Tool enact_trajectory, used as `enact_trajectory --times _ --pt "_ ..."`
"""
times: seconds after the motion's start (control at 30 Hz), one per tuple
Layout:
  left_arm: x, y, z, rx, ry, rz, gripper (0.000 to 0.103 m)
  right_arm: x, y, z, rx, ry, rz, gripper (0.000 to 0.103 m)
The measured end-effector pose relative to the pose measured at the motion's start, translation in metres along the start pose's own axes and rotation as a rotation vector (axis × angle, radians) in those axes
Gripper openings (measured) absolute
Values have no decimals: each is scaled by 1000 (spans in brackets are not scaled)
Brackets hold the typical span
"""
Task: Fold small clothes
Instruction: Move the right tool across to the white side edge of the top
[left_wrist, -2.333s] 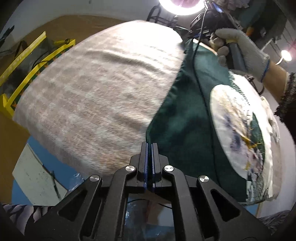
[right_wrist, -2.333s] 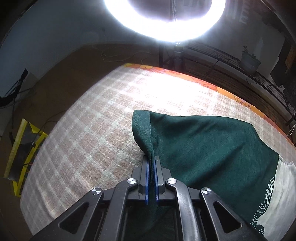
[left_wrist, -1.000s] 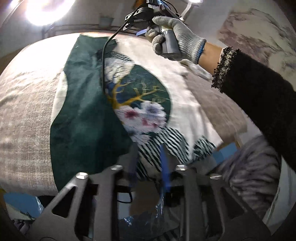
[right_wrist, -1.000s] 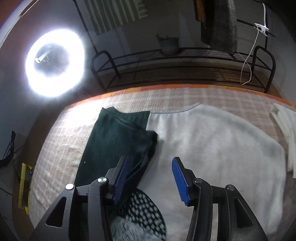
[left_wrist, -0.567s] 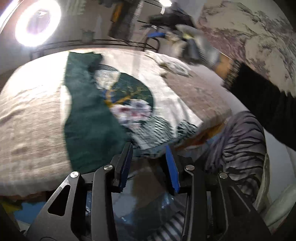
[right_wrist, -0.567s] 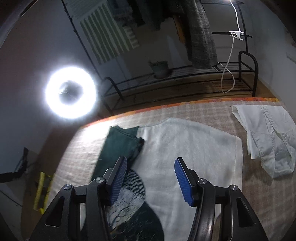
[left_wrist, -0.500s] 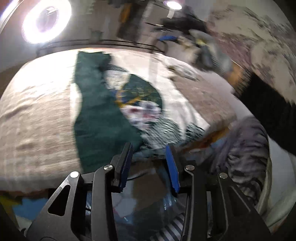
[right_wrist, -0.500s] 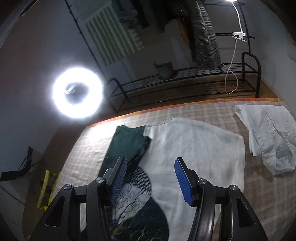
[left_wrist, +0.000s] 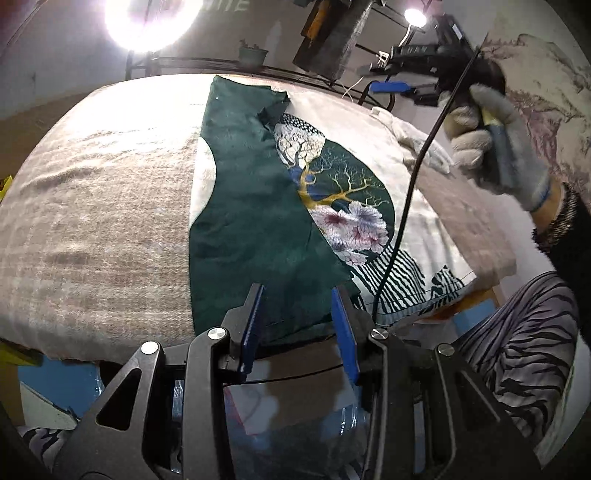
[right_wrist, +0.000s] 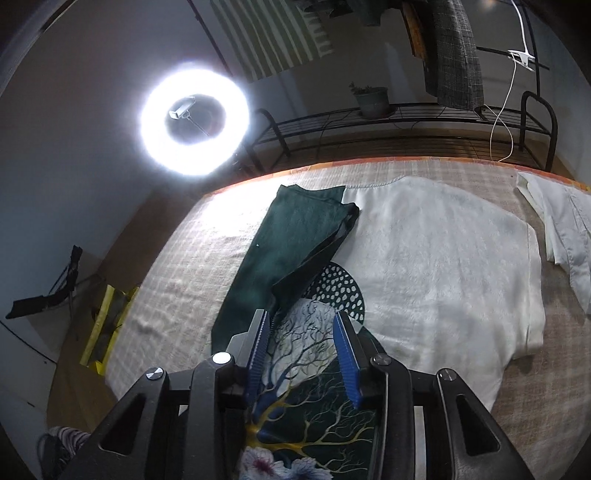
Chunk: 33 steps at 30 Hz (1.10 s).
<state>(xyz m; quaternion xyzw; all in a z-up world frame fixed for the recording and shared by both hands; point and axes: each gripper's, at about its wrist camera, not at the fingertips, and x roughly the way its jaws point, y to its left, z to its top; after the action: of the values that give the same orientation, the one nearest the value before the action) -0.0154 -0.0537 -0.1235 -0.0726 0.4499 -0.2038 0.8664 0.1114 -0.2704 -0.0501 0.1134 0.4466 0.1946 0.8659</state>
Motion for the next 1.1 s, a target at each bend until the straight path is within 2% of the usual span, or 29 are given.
enact_trajectory --times 0.23,0.43,0.53,0.7,0.73,0.8,1.0,1.1 --pt "30 -18 -1 41 46 32 37 -22 2 -12 -18 -38 -7 38" --pt "53 -42 -12 169 110 68 37 -45 -6 -26 -33 -56 -24 38" --pt "49 -48 -13 192 92 71 37 -66 -14 -34 -32 -82 -26 38" --pt "27 -51 -4 166 -10 71 37 -108 -43 -56 -15 -147 -65 39" --pt "23 -55 -2 165 -37 69 37 -114 -50 -59 -5 -151 -70 41" --pt "20 -63 2 166 -65 54 37 -127 -71 -69 27 -160 -73 52" --pt "41 -106 5 256 -54 -4 37 -165 -128 -99 68 -194 -129 53" --pt "56 -132 7 294 -44 -42 37 -177 -154 -111 90 -188 -130 53"
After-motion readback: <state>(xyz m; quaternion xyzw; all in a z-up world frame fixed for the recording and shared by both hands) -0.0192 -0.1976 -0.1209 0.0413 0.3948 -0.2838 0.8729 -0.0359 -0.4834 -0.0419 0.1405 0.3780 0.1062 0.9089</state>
